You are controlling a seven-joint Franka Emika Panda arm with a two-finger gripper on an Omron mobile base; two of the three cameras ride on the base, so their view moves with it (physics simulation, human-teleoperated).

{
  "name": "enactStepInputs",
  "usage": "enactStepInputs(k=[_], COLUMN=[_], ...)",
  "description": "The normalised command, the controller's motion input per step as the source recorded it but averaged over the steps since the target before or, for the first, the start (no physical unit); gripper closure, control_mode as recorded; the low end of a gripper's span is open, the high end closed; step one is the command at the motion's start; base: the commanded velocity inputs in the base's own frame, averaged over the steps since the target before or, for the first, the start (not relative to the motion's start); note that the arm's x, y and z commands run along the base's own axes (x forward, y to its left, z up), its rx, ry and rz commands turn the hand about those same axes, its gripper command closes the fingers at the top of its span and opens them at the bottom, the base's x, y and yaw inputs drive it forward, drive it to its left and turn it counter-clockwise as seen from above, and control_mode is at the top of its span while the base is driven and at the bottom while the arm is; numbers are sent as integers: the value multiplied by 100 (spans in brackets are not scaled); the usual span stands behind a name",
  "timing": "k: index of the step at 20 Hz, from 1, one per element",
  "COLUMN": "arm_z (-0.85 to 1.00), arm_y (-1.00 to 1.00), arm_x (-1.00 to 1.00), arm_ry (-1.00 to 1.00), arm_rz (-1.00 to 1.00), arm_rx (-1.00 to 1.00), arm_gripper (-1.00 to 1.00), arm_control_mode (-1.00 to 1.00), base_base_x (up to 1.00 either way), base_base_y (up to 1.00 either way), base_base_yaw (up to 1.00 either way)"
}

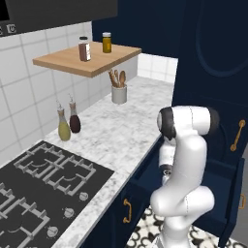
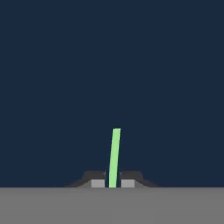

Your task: Take a straw from the drawer in front and place it inside the glass cup on the dining counter.

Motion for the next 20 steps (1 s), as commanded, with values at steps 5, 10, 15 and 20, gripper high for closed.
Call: enactStepInputs(k=[5,10,15,20], arm_z=[100,100,100,100], arm_y=[-16,-33,-43,-46], arm_x=[-14,-3,5,0], arm_ry=[-13,-1,1,11], arm_rz=[-2,0,0,0], arm_rx=[4,11,16,23], arm_gripper=[100,100,100,100], arm_control_mode=[-100,-100,-100,-100], base_base_x=[0,0,0,0], base_base_y=[0,0,0,0], base_base_yaw=[0,0,0,0])
